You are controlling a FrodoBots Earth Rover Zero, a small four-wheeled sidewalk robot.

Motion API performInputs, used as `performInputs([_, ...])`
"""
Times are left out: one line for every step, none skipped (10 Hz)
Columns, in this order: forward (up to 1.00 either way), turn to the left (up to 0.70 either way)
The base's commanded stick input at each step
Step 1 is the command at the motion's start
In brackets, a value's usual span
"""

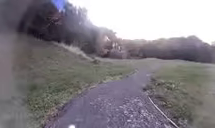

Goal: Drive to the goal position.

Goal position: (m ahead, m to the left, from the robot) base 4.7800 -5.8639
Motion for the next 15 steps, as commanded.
performInputs([0.7,-0.09])
performInputs([0.7,0.0])
performInputs([0.7,0.0])
performInputs([0.7,0.0])
performInputs([0.7,0.0])
performInputs([0.7,0.0])
performInputs([0.7,0.0])
performInputs([0.66,0.0])
performInputs([0.49,0.0])
performInputs([0.45,0.0])
performInputs([0.45,0.0])
performInputs([0.45,0.0])
performInputs([0.45,-0.1])
performInputs([0.45,-0.24])
performInputs([0.45,-0.26])
